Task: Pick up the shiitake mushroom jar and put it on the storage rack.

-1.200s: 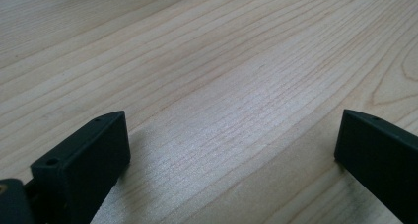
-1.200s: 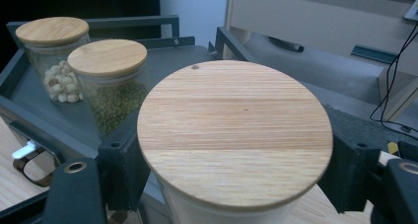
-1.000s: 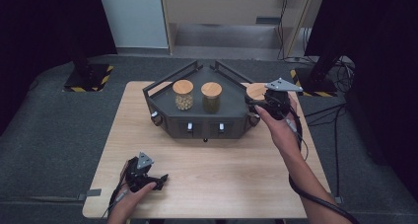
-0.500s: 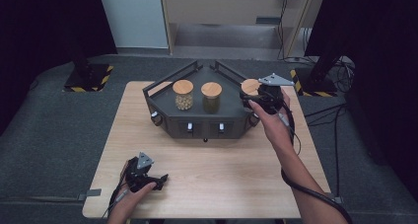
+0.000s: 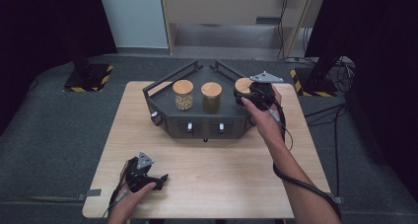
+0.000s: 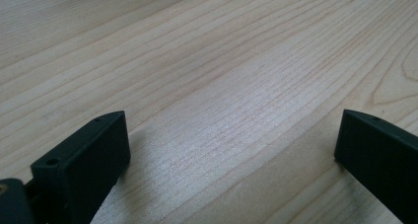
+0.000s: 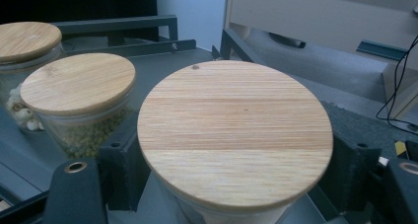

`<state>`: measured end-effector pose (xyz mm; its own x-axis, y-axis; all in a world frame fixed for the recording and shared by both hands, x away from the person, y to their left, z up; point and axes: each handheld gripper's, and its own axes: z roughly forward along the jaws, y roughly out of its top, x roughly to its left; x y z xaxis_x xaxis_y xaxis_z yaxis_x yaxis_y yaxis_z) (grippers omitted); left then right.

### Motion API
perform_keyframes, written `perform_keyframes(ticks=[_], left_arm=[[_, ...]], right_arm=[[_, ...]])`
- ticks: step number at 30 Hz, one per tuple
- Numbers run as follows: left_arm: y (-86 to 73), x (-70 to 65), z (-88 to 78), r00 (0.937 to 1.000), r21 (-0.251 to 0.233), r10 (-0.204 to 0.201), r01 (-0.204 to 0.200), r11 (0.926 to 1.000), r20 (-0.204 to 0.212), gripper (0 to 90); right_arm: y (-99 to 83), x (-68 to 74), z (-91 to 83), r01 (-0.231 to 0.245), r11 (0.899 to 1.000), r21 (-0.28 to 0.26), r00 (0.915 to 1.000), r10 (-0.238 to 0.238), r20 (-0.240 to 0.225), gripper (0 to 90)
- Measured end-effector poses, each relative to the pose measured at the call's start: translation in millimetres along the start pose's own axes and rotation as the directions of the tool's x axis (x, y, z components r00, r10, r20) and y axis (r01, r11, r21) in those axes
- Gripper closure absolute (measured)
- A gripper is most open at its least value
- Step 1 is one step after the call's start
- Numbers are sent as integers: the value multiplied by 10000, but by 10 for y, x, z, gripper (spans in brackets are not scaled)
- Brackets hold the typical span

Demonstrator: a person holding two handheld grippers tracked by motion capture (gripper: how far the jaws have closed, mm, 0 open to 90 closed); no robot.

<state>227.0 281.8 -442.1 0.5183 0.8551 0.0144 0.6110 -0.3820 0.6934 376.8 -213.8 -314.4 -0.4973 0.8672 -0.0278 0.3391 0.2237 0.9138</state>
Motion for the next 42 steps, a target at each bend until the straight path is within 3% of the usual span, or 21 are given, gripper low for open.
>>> perform_keyframes(ticks=[15,42], left_arm=[[1,3,1,10000,4,3,-3,10000,14,0],[1,4,1,10000,1,2,-2,10000,17,0]], right_arm=[[-11,35,198,-21,9997,256,9999,25,-146,254],[-58,6,278,-290,9990,336,9992,299,-268,255]])
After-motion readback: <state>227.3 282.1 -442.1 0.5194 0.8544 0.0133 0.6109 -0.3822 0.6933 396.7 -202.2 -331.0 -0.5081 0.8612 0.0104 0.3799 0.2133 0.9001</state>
